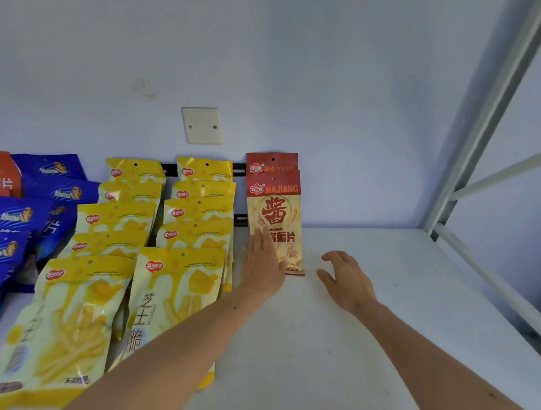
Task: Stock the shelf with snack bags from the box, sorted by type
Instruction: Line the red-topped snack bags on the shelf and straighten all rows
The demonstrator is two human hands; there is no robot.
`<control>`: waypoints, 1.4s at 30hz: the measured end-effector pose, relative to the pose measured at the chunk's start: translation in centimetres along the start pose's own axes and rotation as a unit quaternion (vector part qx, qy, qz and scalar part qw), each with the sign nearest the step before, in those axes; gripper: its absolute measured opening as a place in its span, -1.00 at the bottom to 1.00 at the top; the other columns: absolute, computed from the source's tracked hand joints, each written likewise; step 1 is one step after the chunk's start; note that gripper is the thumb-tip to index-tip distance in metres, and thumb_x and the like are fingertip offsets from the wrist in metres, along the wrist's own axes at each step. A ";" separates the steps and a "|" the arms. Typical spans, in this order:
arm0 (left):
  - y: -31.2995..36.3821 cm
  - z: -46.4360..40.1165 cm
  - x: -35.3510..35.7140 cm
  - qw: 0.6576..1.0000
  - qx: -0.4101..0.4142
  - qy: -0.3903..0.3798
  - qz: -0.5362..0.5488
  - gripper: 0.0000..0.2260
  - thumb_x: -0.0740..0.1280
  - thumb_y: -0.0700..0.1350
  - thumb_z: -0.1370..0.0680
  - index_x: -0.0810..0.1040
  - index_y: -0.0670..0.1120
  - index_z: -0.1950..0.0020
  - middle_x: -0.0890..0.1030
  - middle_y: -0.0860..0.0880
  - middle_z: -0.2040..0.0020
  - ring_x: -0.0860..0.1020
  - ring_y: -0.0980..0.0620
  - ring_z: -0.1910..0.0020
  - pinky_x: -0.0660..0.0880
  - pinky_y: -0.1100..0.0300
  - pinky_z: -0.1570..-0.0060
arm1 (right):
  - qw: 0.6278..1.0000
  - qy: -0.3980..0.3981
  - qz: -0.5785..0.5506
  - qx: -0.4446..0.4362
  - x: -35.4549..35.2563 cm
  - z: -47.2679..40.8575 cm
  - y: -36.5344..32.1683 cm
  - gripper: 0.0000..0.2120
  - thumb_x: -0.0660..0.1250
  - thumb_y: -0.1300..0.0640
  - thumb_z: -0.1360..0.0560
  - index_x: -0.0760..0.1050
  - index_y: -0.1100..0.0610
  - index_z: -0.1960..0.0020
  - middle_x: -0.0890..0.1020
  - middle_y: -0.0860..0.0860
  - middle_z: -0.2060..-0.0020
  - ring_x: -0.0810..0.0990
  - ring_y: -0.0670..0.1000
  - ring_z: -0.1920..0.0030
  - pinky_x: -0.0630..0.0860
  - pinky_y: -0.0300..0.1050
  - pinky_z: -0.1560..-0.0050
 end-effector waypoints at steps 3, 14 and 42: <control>0.5 2.2 -0.9 0.998 0.053 -0.004 -0.022 -0.29 0.23 0.00 -0.62 -0.14 -0.19 -0.57 -0.02 -0.15 -0.59 -0.02 -0.14 -0.56 0.02 -0.06 -0.52 | 0.999 0.031 0.018 0.005 -1.1 2.9 0.0 -0.65 0.23 -0.01 -0.61 0.40 0.06 -0.35 0.43 -0.04 -0.36 0.41 0.02 -0.34 0.49 -0.06 -0.14; 3.5 15.3 0.6 0.963 0.252 -0.089 -0.034 -0.49 0.19 -0.10 -0.64 0.07 -0.14 -0.54 0.22 -0.12 -0.51 0.12 -0.10 -0.52 0.05 -0.07 -0.49 | 0.990 0.085 0.078 0.079 -3.0 19.3 0.4 -0.70 0.30 0.07 -0.56 0.49 0.11 -0.27 0.51 0.02 -0.28 0.51 0.10 -0.23 0.41 -0.01 -0.21; 12.7 50.1 26.0 0.936 0.247 -0.249 0.005 -0.65 0.24 -0.06 -0.62 0.42 -0.10 -0.39 0.41 -0.02 -0.41 0.33 -0.01 -0.42 0.22 0.10 -0.42 | 0.979 -0.002 0.037 0.201 3.7 60.3 23.3 -0.73 0.21 0.06 -0.61 0.42 0.08 -0.28 0.53 0.03 -0.20 0.51 0.09 -0.19 0.42 -0.08 -0.04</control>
Point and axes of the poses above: each hand's wrist, its own z-axis away from the middle knuckle, its own x-axis out of the palm, y = z × x, the point moved 1 cm from there along -z, towards the middle knuckle
